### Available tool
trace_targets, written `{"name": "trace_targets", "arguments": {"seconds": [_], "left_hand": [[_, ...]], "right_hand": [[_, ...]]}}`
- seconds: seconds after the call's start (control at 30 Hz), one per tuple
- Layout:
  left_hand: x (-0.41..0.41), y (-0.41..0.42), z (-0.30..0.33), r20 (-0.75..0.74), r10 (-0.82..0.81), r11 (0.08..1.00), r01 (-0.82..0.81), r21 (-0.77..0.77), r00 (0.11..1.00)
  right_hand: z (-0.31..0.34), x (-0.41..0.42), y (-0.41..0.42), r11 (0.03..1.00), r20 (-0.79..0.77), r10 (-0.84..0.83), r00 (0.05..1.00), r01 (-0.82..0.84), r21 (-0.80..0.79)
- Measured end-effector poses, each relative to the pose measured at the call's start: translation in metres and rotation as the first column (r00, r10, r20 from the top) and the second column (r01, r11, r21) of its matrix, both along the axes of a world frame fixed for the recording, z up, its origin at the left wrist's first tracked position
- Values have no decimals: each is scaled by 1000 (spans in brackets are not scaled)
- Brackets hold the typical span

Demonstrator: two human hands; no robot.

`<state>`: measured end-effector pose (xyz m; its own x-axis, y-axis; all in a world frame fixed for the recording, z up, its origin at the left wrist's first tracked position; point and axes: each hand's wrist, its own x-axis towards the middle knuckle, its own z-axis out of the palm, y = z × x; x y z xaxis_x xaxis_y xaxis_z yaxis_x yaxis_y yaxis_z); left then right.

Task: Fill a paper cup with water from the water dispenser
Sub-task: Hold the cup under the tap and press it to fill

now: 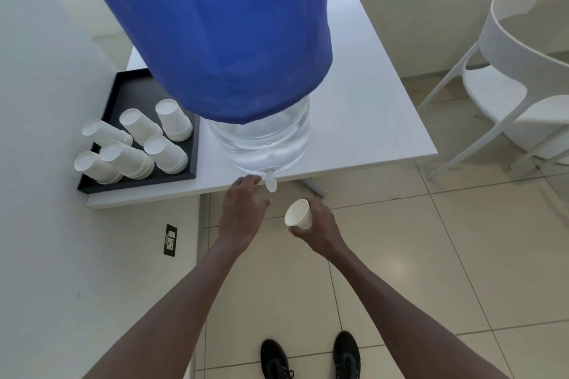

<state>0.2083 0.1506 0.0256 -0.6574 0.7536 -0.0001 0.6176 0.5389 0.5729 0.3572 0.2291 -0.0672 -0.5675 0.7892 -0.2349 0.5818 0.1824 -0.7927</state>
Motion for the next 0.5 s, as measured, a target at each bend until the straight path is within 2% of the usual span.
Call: {"name": "trace_targets", "arguments": {"seconds": [0.2, 0.37, 0.5], "left_hand": [[0, 21, -17, -177, -186, 982, 176, -71, 966], [-6, 28, -17, -209, -243, 968, 225, -106, 947], [-13, 32, -6, -178, -307, 949, 285, -135, 935]], "right_hand": [[-26, -27, 17, 999, 0, -6, 1000, 6, 46], [-39, -43, 22, 1000, -13, -10, 1000, 10, 14], [-41, -54, 22, 1000, -54, -8, 999, 9, 18]]}}
